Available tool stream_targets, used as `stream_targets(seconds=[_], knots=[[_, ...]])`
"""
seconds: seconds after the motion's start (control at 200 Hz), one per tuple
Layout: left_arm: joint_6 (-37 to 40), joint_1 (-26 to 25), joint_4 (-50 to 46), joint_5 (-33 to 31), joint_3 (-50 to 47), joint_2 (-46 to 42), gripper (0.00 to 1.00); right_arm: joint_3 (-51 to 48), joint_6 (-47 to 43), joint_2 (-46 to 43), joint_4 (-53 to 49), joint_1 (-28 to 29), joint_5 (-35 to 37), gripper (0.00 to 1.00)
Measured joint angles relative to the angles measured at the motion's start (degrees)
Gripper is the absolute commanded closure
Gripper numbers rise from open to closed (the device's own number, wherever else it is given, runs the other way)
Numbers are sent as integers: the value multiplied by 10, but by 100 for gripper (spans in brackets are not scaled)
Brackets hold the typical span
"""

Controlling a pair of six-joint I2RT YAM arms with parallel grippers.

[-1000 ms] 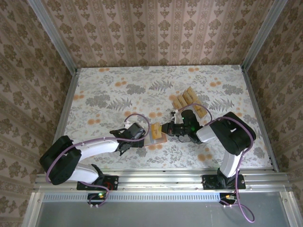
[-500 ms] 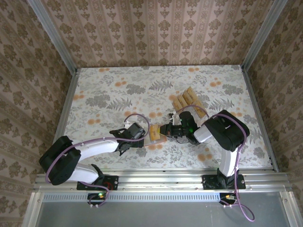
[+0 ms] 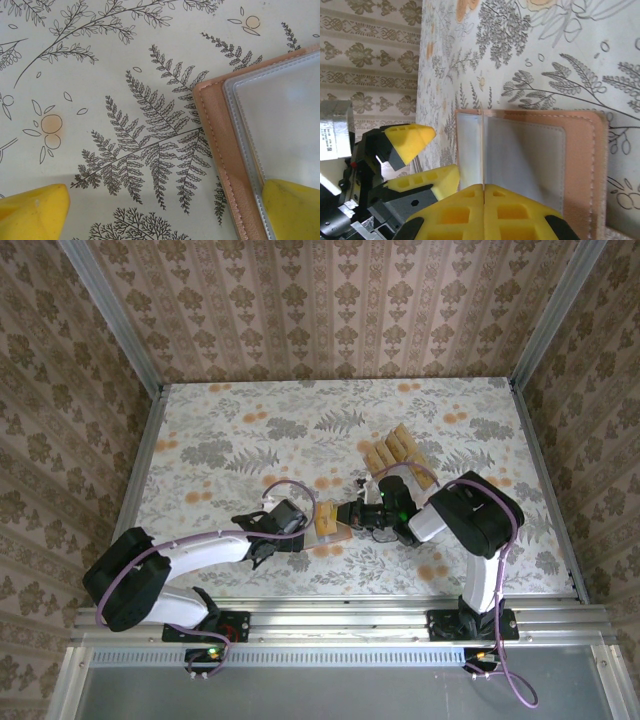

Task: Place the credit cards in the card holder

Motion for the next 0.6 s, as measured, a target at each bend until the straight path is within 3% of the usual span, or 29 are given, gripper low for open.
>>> stream_targets(seconds=[0.6], knots=[[0, -3, 0, -1, 0, 0, 0, -1, 9, 21, 30, 9, -2, 100]])
